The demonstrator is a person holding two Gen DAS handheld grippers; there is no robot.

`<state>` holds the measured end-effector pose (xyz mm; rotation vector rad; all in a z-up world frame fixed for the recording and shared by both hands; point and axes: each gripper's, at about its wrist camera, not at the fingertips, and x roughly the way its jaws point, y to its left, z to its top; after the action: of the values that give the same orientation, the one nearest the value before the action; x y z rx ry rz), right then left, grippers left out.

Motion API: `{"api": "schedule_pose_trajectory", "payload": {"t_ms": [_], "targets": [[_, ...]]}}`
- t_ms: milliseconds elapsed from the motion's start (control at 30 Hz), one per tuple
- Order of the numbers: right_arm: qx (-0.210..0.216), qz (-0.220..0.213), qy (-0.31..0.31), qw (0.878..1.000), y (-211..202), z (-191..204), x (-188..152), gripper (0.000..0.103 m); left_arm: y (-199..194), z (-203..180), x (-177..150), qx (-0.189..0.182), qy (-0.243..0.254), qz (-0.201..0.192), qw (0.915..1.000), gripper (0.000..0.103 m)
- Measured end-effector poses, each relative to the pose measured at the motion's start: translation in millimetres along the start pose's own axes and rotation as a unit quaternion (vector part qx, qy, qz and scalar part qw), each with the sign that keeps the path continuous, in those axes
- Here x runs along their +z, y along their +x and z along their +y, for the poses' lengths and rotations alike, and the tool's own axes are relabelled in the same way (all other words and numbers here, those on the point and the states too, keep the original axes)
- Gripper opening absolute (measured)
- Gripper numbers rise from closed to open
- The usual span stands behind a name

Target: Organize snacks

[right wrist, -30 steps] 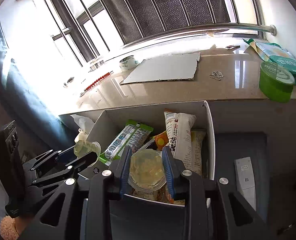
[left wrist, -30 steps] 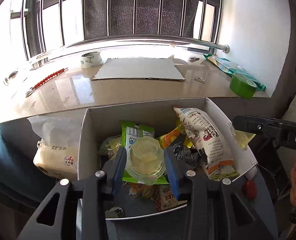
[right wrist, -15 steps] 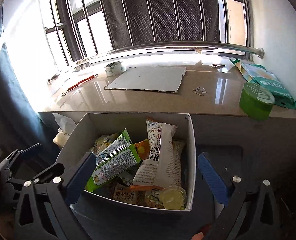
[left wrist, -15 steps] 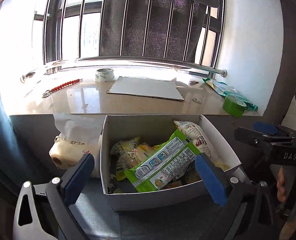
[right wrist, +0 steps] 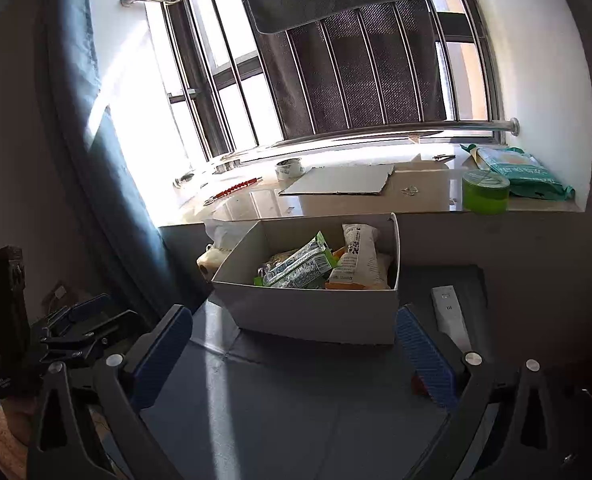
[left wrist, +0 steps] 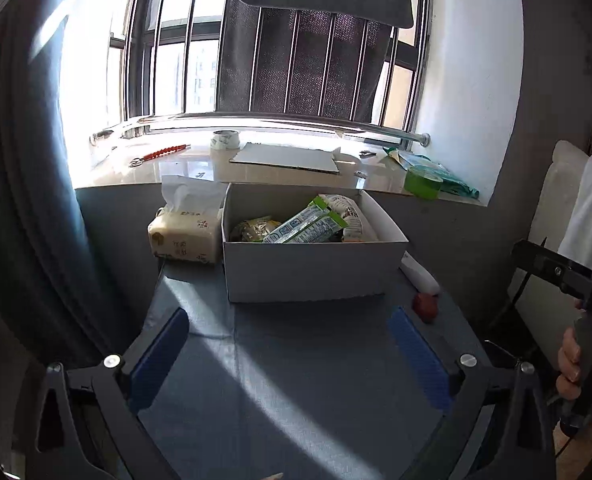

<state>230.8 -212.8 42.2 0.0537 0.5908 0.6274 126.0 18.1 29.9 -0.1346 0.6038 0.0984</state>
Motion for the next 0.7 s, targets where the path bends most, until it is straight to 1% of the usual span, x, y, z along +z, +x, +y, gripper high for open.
{"api": "schedule_pose_trajectory", "payload": {"t_ms": [67, 133, 200, 233, 300, 333, 433, 500, 600, 700], "targets": [[-0.02, 0.005, -0.003, 1.0, -17, 4, -18, 0.103, -21, -10, -19, 0.008, 0.011, -0.005, 0.9999, 0.103], [-0.021, 0.015, 0.003, 1.0, -30, 8, -38, 0.103, -36, -18, -38, 0.014, 0.004, 0.004, 0.9999, 0.103], [-0.017, 0.03, 0.014, 0.999, -40, 14, -58, 0.103, -48, -24, -52, 0.006, -0.004, 0.011, 0.9999, 0.103], [-0.026, 0.034, 0.011, 0.999, -45, 18, -67, 0.103, -53, -25, -58, -0.003, -0.011, 0.012, 0.9999, 0.103], [-0.057, 0.034, 0.002, 0.998, -56, 29, -80, 0.103, -63, -27, -65, -0.022, -0.026, 0.015, 0.9993, 0.103], [-0.061, 0.034, -0.001, 0.998, -62, 33, -86, 0.103, -66, -27, -67, -0.026, -0.033, 0.014, 0.999, 0.103], [-0.035, 0.041, -0.004, 0.999, -74, 41, -98, 0.103, -75, -30, -72, -0.02, -0.026, 0.01, 0.9994, 0.103], [-0.03, 0.048, 0.003, 0.998, -76, 42, -101, 0.103, -78, -32, -72, -0.007, -0.023, 0.01, 0.9997, 0.103], [-0.022, 0.051, 0.008, 0.998, -78, 41, -103, 0.103, -81, -30, -73, -0.005, -0.021, 0.008, 0.9997, 0.103], [-0.025, 0.047, 0.004, 0.999, -82, 44, -104, 0.103, -82, -30, -72, 0.002, -0.014, 0.009, 0.9999, 0.103]]}}
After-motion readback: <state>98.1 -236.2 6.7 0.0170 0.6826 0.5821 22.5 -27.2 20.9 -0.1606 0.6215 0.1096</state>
